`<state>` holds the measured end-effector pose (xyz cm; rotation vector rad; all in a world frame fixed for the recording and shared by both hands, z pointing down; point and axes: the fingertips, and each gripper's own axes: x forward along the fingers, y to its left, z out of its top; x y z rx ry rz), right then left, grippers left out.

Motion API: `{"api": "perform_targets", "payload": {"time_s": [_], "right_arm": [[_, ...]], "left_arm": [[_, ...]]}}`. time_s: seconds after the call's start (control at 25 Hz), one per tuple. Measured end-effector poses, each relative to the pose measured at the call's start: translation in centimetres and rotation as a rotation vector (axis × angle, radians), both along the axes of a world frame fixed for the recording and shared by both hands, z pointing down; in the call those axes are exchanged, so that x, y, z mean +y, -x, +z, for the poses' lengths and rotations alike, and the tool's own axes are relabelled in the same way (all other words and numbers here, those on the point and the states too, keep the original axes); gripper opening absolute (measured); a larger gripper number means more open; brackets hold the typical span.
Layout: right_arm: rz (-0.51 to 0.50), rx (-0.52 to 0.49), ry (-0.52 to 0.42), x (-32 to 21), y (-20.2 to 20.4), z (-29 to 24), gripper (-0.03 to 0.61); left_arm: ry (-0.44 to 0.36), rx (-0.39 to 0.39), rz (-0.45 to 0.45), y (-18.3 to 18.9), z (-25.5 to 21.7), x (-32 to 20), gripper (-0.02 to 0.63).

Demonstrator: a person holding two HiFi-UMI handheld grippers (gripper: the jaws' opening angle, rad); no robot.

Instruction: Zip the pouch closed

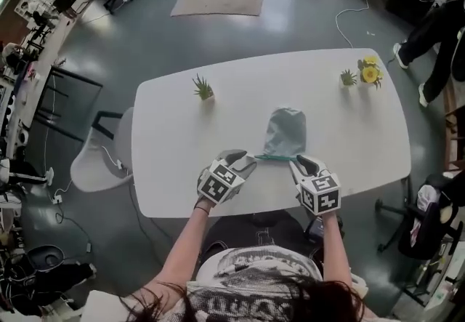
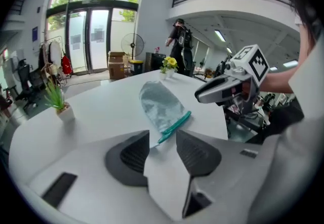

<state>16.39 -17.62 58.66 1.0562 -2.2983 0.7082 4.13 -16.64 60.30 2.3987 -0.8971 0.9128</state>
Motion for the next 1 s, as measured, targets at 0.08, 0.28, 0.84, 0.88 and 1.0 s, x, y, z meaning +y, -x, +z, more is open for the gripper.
{"api": "perform_targets", "payload": {"time_s": [0.08, 0.28, 0.84, 0.88, 1.0], "right_arm": [[-0.037, -0.025, -0.017, 0.2, 0.6, -0.7, 0.095], [-0.132, -0.069, -0.036, 1.2, 1.7, -1.8, 0.095], [-0.241, -0.112, -0.061, 4.3, 6.9, -2.9, 0.094], [-0.242, -0.115, -0.075, 4.6, 7.2, -3.2, 0.094], [-0.244, -0.113, -0.101, 6.2, 8.2, -3.9, 0.094]], "left_arm": [[-0.023, 0.026, -0.072, 0.2, -0.9, 0.3, 0.169], [-0.066, 0.048, -0.218, 1.3, -2.5, 1.8, 0.156], [-0.084, 0.131, -0.340, 4.1, -4.4, 6.6, 0.139], [-0.087, 0.144, -0.336, 4.1, -4.6, 6.9, 0.133], [-0.098, 0.168, -0.321, 4.4, -5.1, 8.8, 0.132]]}}
